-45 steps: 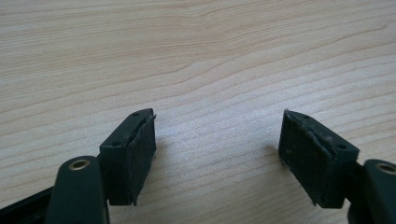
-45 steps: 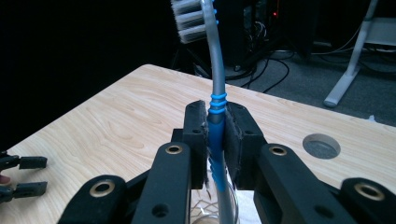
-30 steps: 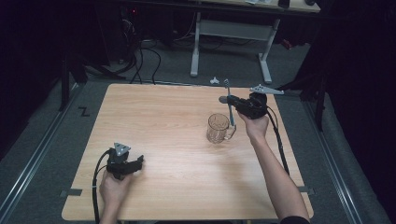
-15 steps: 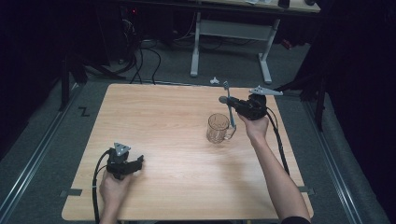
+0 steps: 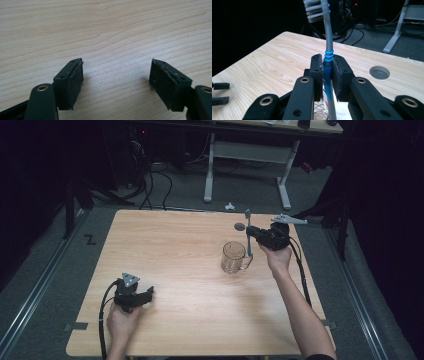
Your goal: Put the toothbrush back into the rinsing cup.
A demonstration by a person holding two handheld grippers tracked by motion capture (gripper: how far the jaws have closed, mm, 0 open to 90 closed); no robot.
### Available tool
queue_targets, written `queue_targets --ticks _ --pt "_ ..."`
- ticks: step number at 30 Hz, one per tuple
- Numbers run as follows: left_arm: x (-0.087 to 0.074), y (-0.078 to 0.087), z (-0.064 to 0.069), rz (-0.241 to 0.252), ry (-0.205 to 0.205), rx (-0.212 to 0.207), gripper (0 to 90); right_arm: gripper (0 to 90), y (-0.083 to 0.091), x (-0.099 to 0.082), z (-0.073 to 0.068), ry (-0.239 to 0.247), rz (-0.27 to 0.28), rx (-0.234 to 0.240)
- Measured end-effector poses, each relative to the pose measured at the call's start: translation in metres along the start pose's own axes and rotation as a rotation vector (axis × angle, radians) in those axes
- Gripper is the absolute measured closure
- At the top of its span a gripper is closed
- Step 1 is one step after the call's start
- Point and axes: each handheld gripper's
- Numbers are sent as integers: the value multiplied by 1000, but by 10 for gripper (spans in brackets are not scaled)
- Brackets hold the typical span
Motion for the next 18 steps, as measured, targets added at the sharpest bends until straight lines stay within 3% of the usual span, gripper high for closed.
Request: queue_targets --ticks 18 --pt "0 0 0 0 0 0 279 793 13 -8 6 3 -16 -19"
Point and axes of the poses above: each handheld gripper's, and its own axes: y roughly backward along the jaws, x roughly out of its top, z roughly to its right, and after that the axes turned 9 degrees about -y, right-handed
